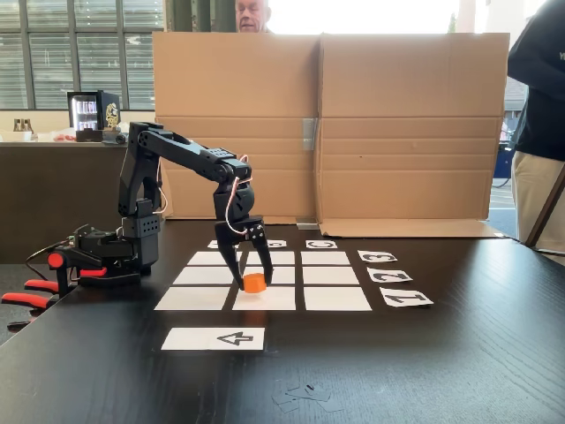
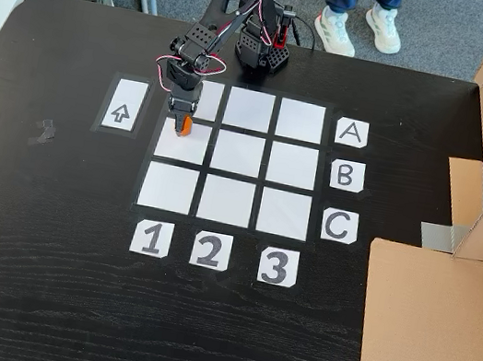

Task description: Pick up the round, orange token and place it in the grid on square B1.

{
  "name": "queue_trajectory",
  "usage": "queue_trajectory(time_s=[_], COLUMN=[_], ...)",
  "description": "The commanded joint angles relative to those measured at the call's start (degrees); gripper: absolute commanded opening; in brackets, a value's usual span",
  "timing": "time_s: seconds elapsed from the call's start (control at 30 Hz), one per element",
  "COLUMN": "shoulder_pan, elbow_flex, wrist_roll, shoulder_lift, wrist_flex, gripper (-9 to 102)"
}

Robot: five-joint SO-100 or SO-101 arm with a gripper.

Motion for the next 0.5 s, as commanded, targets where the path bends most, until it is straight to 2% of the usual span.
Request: queue_trajectory(time_s=[0.0, 0.07, 0.23, 0.47], shoulder_pan=[0.44, 0.44, 0.53, 2.11], elbow_flex=[-0.88, -0.62, -1.58, -2.90], wrist_roll=[0.35, 0.35, 0.35, 0.18], shoulder_lift=[-0.09, -0.44, -1.76, -2.64], wrist_flex=[-0.44, -0.44, -0.44, -0.44], gripper=[1, 2, 24, 42])
